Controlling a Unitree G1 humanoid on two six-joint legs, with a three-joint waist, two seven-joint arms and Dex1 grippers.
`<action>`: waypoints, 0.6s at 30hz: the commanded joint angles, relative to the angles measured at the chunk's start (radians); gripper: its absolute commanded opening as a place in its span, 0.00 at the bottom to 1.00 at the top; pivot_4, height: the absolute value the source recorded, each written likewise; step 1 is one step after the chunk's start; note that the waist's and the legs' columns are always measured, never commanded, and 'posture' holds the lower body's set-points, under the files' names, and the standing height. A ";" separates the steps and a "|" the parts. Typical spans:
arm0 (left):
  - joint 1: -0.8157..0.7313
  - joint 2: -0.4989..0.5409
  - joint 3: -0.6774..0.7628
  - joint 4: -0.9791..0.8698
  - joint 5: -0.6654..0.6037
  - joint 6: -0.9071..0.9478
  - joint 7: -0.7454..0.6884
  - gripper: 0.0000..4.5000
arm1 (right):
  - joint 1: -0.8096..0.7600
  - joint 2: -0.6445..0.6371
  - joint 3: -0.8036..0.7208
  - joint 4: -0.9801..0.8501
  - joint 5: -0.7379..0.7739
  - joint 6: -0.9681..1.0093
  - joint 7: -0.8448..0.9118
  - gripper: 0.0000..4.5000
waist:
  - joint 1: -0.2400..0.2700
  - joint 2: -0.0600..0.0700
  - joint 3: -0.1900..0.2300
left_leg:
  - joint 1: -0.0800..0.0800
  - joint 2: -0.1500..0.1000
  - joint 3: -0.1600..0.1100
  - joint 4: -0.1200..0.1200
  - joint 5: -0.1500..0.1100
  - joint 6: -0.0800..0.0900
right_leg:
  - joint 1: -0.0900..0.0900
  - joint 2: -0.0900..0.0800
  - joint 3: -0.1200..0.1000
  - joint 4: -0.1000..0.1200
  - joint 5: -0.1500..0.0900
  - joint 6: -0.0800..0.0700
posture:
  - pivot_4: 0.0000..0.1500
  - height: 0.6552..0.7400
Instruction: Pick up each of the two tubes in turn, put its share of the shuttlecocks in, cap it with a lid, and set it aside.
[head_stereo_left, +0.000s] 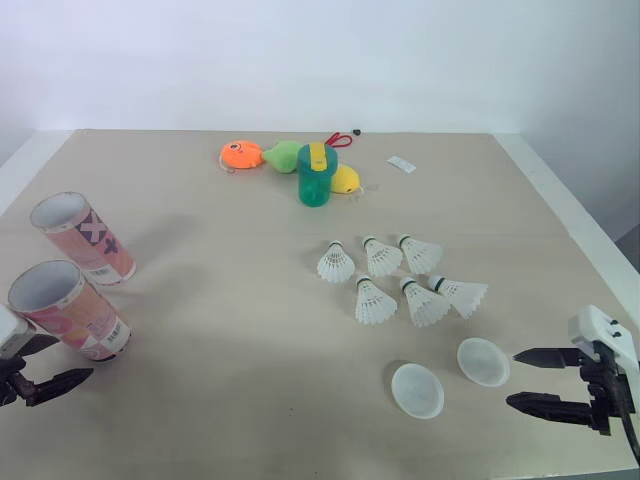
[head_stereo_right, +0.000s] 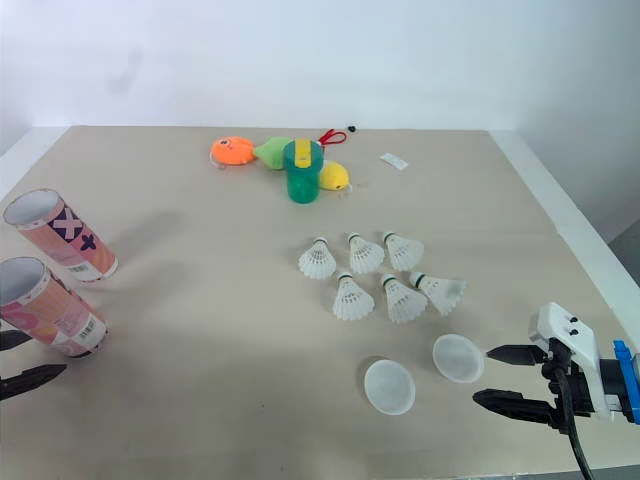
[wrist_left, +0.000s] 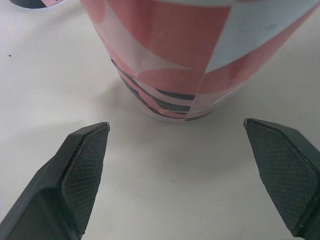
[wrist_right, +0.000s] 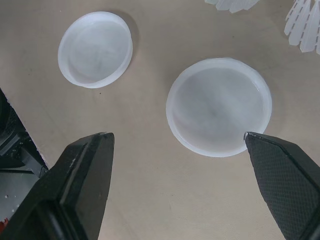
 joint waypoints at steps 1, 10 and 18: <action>-0.008 0.001 0.024 -0.005 -0.017 0.019 -0.002 1.00 | -0.008 0.000 -0.017 -0.009 0.013 -0.001 0.003 0.99 | 0.000 0.000 0.000 | 0.000 0.000 0.000 0.000 0.000 0.000 | 0.000 0.000 0.000 0.000 0.000 0.000 | 1.00 1.00; -0.018 0.005 0.037 -0.004 -0.029 0.051 -0.004 1.00 | -0.017 -0.004 -0.014 0.000 0.010 -0.002 0.009 0.99 | 0.000 0.000 0.000 | 0.000 0.000 0.000 0.000 0.000 0.000 | 0.000 0.000 0.000 0.000 0.000 0.000 | 1.00 1.00; -0.018 0.006 0.039 -0.007 -0.028 0.053 -0.003 1.00 | -0.017 -0.006 -0.013 0.001 0.008 -0.003 0.010 0.99 | 0.000 0.000 0.000 | 0.000 0.000 0.000 0.000 0.000 0.000 | 0.000 0.000 0.000 0.000 0.000 0.000 | 1.00 1.00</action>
